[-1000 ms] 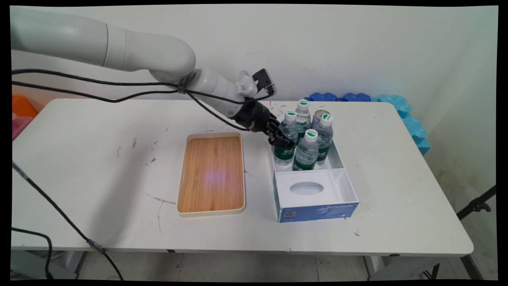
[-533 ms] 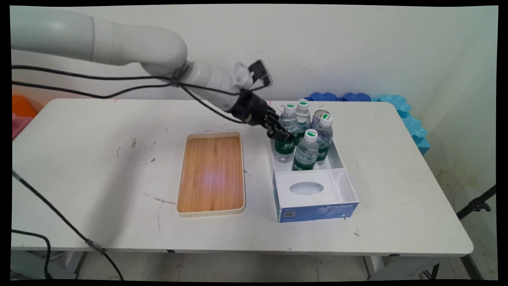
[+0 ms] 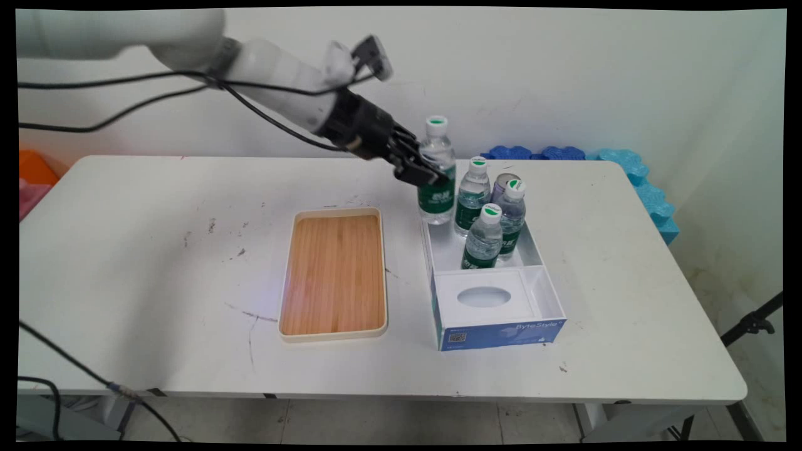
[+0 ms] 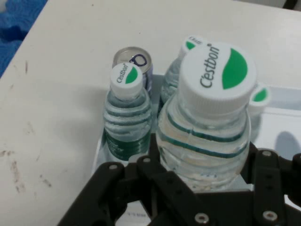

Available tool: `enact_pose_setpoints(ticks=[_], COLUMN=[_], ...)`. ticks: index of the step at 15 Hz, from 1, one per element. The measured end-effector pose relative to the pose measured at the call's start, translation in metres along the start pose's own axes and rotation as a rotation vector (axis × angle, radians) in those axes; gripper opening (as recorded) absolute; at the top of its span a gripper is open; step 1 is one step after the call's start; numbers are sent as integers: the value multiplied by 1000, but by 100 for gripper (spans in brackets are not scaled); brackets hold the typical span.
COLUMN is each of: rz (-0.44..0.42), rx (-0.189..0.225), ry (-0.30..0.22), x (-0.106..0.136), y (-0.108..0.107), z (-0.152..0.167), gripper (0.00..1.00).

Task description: Place the picked object on the tray

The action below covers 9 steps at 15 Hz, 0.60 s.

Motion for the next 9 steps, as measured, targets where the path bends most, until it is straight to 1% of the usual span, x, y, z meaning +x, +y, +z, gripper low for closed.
enact_pose_setpoints(ticks=[2, 4, 7, 9], rz=[14, 31, 58, 78], rx=[-15, -35, -65, -81], ry=[7, 9, 4, -4], x=[0, -7, -24, -39], y=[3, 6, 12, 16], z=[-30, -58, -92, -107], gripper=[0, 0, 0, 0])
